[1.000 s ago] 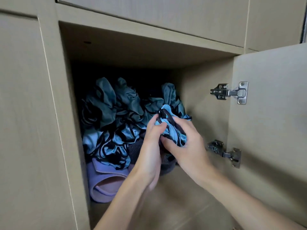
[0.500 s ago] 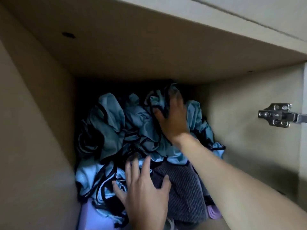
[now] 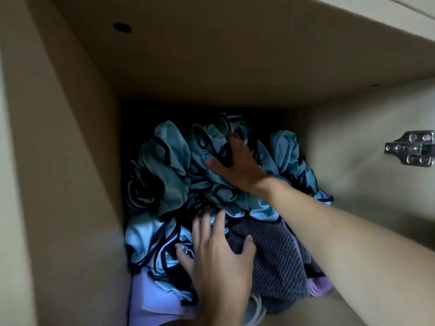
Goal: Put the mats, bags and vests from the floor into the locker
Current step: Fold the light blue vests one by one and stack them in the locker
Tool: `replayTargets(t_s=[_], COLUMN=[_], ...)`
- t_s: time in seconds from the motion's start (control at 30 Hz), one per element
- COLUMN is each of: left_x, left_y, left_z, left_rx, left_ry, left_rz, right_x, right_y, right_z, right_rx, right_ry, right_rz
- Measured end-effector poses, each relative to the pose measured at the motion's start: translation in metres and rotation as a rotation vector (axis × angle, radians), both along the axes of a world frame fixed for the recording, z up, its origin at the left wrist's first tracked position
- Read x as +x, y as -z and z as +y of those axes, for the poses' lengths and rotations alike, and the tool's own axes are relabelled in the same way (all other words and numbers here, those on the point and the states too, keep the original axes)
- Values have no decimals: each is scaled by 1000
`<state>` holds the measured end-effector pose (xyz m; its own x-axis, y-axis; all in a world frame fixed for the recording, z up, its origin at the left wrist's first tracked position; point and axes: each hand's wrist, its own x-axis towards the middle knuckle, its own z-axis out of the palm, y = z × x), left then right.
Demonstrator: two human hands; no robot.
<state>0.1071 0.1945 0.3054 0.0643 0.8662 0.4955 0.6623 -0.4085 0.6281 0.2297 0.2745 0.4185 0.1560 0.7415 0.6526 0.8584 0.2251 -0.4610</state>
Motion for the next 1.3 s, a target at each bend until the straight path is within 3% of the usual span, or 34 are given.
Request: replayTargets(t_s=[0.37, 0.7, 0.87, 1.03, 1.3], left_x=[0, -10, -7, -6, 12], left_y=[3, -2, 7, 40, 132], left_z=[-1, -37, -82, -133, -247], left_rx=[55, 115, 129, 41, -133], left_ry=[47, 137, 398, 660, 949], left_rz=[-98, -86, -122, 3, 421], right_x=[12, 15, 6, 5, -7], right_y=[3, 44, 85, 146, 268], right_z=[-38, -128, -212, -308, -483], right_rx=[-30, -20, -112, -179, -464], right_ry=[154, 184, 259, 392, 607], right_rz=[-117, -78, 22, 124, 350])
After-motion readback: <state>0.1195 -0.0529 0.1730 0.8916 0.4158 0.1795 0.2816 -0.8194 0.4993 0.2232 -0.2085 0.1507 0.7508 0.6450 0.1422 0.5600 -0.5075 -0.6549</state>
